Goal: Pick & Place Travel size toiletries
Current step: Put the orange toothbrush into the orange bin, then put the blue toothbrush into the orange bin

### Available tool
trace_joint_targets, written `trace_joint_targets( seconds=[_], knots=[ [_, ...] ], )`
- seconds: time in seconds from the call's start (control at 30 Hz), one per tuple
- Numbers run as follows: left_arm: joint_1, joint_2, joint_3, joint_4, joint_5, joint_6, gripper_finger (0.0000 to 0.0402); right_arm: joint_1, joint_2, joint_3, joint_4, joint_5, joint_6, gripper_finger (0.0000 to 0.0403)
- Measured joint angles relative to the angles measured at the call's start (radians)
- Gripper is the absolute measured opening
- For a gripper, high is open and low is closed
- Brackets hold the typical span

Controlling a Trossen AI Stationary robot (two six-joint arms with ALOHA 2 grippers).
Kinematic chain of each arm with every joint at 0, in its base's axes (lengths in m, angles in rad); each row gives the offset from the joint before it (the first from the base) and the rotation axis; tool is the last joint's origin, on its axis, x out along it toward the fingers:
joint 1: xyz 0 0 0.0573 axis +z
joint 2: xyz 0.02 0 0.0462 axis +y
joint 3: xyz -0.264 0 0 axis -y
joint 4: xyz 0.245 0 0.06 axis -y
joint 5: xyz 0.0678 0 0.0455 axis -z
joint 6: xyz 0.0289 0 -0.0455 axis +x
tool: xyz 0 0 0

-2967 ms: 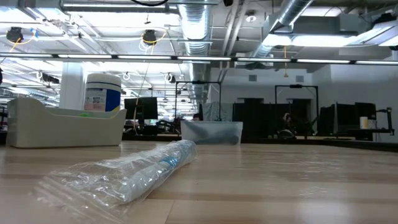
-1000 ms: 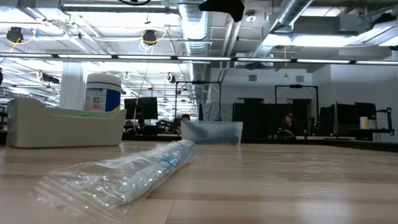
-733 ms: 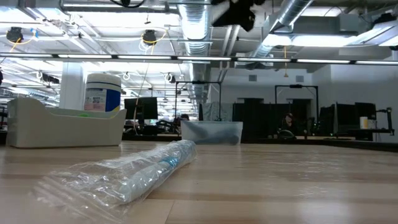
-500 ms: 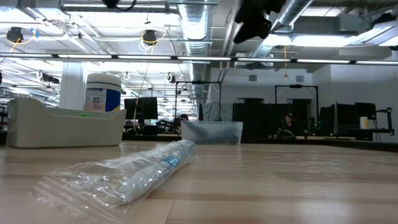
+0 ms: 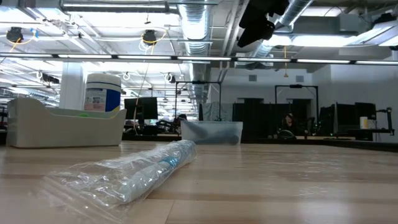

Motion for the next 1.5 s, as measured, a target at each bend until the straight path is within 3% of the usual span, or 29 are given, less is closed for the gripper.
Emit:
trace_joint_targets(
  seconds=[0.23, 0.83, 1.0, 1.33, 1.5],
  knots=[
    [-0.079, 0.161, 0.000, -0.006, -0.032, 0.042, 0.0027, -0.010, 0.000, 0.000, 0.000, 0.000, 0.003, 0.0253],
    [-0.086, 0.261, 0.000, -0.062, -0.032, 0.141, 0.0045, -0.008, 0.000, 0.000, -0.046, -0.001, 0.000, 0.0253],
    [-0.086, 0.276, 0.000, -0.061, -0.028, 0.139, 0.0081, -0.008, 0.000, 0.000, -0.090, -0.002, 0.000, 0.0253],
    [-0.083, 0.273, 0.000, -0.062, 0.007, 0.044, 0.0197, -0.006, 0.000, 0.000, -0.121, -0.003, 0.000, 0.0253],
    [-0.049, 0.222, 0.016, -0.064, -0.095, -0.110, 0.0226, 0.009, 0.000, 0.000, -0.177, -0.003, 0.029, 0.0253]
  ],
)
